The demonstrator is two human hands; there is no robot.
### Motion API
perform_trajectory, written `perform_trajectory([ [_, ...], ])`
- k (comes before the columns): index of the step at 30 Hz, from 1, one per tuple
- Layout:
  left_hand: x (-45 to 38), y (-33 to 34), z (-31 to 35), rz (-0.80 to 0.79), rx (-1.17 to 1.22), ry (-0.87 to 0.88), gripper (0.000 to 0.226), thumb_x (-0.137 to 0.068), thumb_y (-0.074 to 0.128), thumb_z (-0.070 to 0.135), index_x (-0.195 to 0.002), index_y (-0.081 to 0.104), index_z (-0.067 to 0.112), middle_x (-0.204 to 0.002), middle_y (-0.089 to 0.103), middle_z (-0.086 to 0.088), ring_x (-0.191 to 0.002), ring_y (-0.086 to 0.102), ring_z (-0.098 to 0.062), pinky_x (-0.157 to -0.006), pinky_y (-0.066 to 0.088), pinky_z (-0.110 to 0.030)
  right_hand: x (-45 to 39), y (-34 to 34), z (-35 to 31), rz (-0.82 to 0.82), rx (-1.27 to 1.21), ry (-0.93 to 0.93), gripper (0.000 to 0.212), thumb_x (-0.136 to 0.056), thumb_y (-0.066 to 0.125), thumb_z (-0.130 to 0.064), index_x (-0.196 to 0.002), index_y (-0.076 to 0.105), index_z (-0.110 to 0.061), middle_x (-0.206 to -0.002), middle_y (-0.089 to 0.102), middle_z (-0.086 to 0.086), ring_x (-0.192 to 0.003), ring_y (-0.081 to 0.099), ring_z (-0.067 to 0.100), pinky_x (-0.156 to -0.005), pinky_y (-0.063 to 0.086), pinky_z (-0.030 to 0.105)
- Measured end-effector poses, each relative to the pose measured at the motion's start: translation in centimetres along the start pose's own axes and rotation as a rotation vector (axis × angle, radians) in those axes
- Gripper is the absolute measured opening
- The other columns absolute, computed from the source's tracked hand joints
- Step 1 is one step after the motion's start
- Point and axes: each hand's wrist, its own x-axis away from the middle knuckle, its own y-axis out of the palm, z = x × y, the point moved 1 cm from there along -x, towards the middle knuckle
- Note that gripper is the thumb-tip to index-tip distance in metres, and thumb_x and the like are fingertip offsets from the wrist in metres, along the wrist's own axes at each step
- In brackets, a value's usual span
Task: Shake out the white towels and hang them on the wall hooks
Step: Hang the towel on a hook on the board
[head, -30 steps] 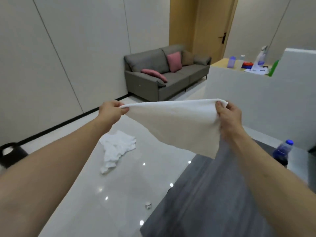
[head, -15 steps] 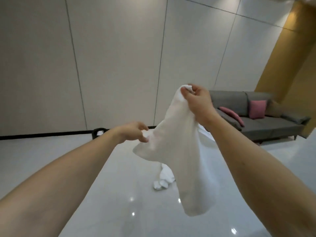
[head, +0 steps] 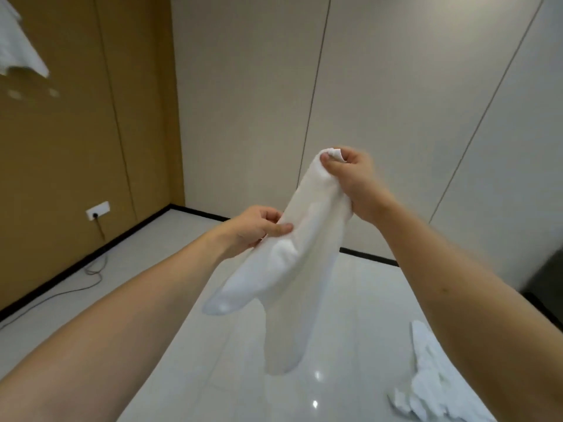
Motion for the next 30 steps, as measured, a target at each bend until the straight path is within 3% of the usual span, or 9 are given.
perform_trajectory([
  [5,-2.0,-10.9,-3.7,0.417,-0.131,-0.051,0.029,-0.094,0.066,0.026,-0.102,0.069,-0.002,-0.098,0.071,-0.020,-0.087,0.065,-0.030,-0.076,0.052,-0.038,-9.6,7.6,4.1,-0.004,-0.130,0.014,0.032,-0.094,0.061,-0.022,-0.093,0.056,0.009,-0.082,0.048,0.010,-0.074,0.046,0.021,-0.068,0.040,0.036],
  [7,-3.6,-15.6,-3.6,0.641,-0.124,0.002,0.031,-0.095,0.063,0.028,-0.095,0.068,-0.003,-0.089,0.066,-0.022,-0.078,0.058,-0.026,-0.069,0.046,-0.035,-13.7,10.8,6.3,-0.020,-0.170,0.044,0.026,-0.094,0.060,-0.024,-0.090,0.056,0.002,-0.083,0.044,0.009,-0.075,0.043,0.021,-0.068,0.037,0.036],
  [10,-6.0,-22.4,-2.0,0.825,-0.178,0.064,0.023,-0.094,0.063,0.027,-0.080,0.072,0.011,-0.076,0.064,-0.004,-0.070,0.056,-0.020,-0.064,0.045,-0.030,-20.4,15.5,9.6,-0.063,-0.247,0.093,0.024,-0.094,0.059,-0.026,-0.092,0.058,-0.002,-0.085,0.049,0.008,-0.077,0.047,0.022,-0.069,0.041,0.038],
  [12,-7.9,-26.7,-0.2,0.886,-0.231,0.067,0.025,-0.094,0.063,0.027,-0.072,0.071,0.019,-0.074,0.065,0.002,-0.069,0.057,-0.016,-0.062,0.046,-0.028,-25.1,18.5,11.3,-0.122,-0.280,0.140,0.029,-0.094,0.060,-0.025,-0.097,0.062,0.004,-0.086,0.060,0.012,-0.075,0.058,0.022,-0.070,0.049,0.038],
  [16,-11.5,-34.9,3.4,0.975,-0.347,0.038,0.027,-0.094,0.060,0.027,-0.070,0.069,0.020,-0.069,0.061,0.005,-0.067,0.054,-0.015,-0.061,0.044,-0.026,-33.8,25.0,12.9,-0.296,-0.135,0.150,0.015,-0.092,0.063,-0.021,-0.098,0.069,-0.008,-0.096,0.066,0.010,-0.076,0.061,0.021,-0.066,0.049,0.030],
  [20,-14.2,-42.1,5.5,1.019,-0.438,0.002,0.021,-0.093,0.059,0.029,-0.079,0.071,0.019,-0.080,0.066,0.003,-0.076,0.058,-0.016,-0.068,0.047,-0.029,-40.4,32.9,11.2,-0.477,-0.027,0.002,0.045,-0.092,0.066,-0.040,-0.132,0.055,-0.021,-0.119,0.059,-0.005,-0.106,0.057,0.013,-0.075,0.043,0.022],
  [22,-15.6,-45.3,5.7,1.051,-0.460,-0.029,0.020,-0.093,0.060,0.031,-0.080,0.073,0.022,-0.086,0.068,0.003,-0.082,0.061,-0.016,-0.068,0.047,-0.029,-41.9,37.7,9.3,-0.633,-0.038,-0.081,0.045,-0.090,0.064,-0.051,-0.128,0.059,-0.026,-0.117,0.061,-0.013,-0.107,0.058,0.007,-0.074,0.045,0.017],
  [25,-17.4,-50.4,5.2,1.107,-0.456,-0.042,0.018,-0.093,0.061,0.029,-0.080,0.073,0.023,-0.087,0.070,0.001,-0.086,0.063,-0.017,-0.067,0.047,-0.029,-43.7,45.4,7.2,-0.791,-0.066,-0.152,0.037,-0.085,0.066,-0.056,-0.109,0.069,-0.028,-0.104,0.070,-0.012,-0.099,0.066,0.005,-0.086,0.056,0.030],
  [30,-19.4,-61.1,3.8,1.167,-0.460,-0.054,0.016,-0.092,0.062,0.026,-0.082,0.074,0.022,-0.085,0.071,0.001,-0.084,0.064,-0.015,-0.064,0.045,-0.027,-48.7,57.6,6.7,-0.704,-0.098,-0.213,0.032,-0.084,0.067,-0.048,-0.108,0.068,-0.026,-0.100,0.070,-0.008,-0.094,0.067,0.012,-0.081,0.059,0.037],
])
